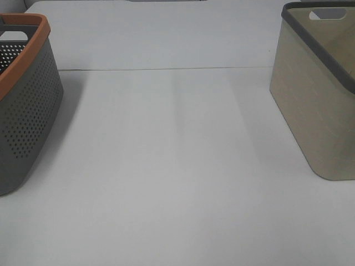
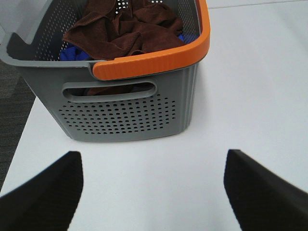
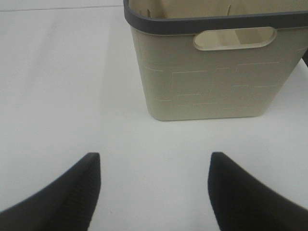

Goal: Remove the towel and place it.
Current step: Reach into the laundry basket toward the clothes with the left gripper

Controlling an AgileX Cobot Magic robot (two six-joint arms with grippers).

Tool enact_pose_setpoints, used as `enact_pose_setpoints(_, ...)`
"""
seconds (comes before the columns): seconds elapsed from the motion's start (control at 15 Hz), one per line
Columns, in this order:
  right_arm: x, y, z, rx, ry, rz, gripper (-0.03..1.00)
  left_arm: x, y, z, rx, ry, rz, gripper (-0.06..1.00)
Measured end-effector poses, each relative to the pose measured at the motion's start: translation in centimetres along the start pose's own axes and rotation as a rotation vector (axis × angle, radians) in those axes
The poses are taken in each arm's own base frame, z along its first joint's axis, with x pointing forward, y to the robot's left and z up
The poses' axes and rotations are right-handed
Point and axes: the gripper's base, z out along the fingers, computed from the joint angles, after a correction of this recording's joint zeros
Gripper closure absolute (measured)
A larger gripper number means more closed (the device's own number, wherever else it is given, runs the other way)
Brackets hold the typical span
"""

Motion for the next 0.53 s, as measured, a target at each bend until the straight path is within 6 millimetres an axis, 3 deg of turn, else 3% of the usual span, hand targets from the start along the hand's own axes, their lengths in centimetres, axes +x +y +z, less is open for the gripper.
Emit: enact_pose_setpoints(0.53, 0.00, 0.00, 0.00, 0.000, 0.000, 0.000, 0.35, 0.00, 0.00, 0.00, 0.000, 0.000, 0.000, 0.18)
